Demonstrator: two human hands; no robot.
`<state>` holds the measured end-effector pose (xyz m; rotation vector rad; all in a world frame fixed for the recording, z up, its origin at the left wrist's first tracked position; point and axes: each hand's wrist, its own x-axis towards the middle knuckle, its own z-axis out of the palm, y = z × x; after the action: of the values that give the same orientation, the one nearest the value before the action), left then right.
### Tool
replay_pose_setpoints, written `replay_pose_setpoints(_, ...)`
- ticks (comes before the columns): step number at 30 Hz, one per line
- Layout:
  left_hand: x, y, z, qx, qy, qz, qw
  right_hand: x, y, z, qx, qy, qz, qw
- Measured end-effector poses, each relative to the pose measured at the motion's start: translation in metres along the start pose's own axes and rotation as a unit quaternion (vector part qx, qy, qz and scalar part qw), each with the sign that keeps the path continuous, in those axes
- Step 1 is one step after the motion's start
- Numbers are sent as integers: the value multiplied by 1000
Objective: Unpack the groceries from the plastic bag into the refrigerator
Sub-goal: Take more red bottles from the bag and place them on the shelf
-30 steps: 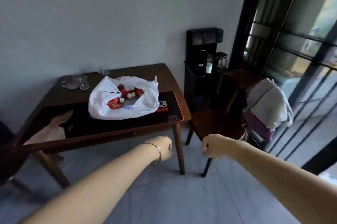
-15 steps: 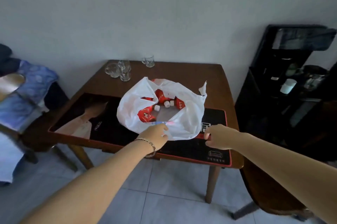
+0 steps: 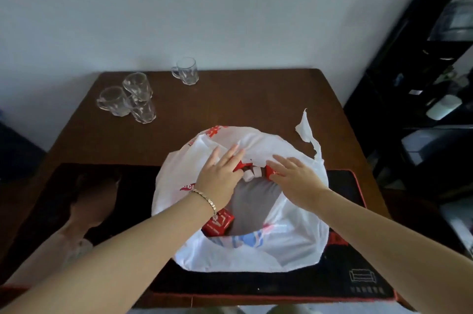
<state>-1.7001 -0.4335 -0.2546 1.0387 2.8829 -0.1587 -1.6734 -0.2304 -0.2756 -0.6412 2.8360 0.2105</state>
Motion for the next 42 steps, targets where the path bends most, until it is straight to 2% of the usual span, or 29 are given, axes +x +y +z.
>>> replay_pose_setpoints(2,27,-18,12,50,-40,24,998,17,10,9,-19,-36,1,999)
replay_pose_setpoints(6,69,-46,33,86,-75,-8,993,39,49,14,-31,-65,98,993)
replay_pose_setpoints(11,111,-84,12,-31,-141,-81,986,66,98,11,-57,-59,141,987)
replay_pose_setpoints(14,127,-101,10,-100,-230,-69,966,79,116,16,-50,-79,134,987)
replay_pose_setpoints(16,131,-103,14,-132,-249,-67,957,87,116,16,5,-93,150,984)
replay_pose_setpoints(17,133,-103,18,-146,-245,-78,955,89,110,12,71,-79,183,977)
replay_pose_setpoints(19,136,-104,28,-170,-228,-117,952,90,88,7,185,22,235,954)
replay_pose_setpoints(21,137,-105,37,-194,-218,-158,943,89,49,4,210,176,148,950)
replay_pose_setpoints(22,137,-106,39,-200,-214,-170,941,87,28,8,190,174,78,963)
replay_pose_setpoints(23,138,-107,41,-202,-210,-176,940,87,11,17,160,154,38,974)
replay_pose_setpoints(24,138,-108,41,-200,-208,-175,941,90,-2,21,143,82,34,986)
replay_pose_setpoints(26,137,-106,39,-197,-207,-165,944,100,-15,30,107,-39,73,991)
replay_pose_setpoints(27,137,-105,37,-203,-204,-162,944,105,-14,34,92,-51,84,991)
replay_pose_setpoints(29,134,-102,32,-224,-190,-161,942,111,-11,33,90,-66,97,989)
replay_pose_setpoints(32,122,-94,30,-209,-132,-136,959,95,-6,29,140,23,83,986)
replay_pose_setpoints(34,109,-84,34,-135,9,-74,988,73,0,25,199,99,77,972)
replay_pose_setpoints(36,98,-68,42,-112,168,12,979,48,12,17,279,162,117,939)
replay_pose_setpoints(37,94,-59,49,-133,210,58,967,35,17,13,327,184,164,912)
replay_pose_setpoints(38,92,-50,54,-136,217,120,959,22,17,10,384,188,223,876)
replay_pose_setpoints(39,91,-42,57,-114,187,178,959,10,14,10,425,189,265,845)
replay_pose_setpoints(40,94,-35,59,-76,128,221,964,2,7,10,444,188,283,829)
replay_pose_setpoints(42,103,-25,58,-11,-78,190,979,-3,-9,14,463,189,297,813)
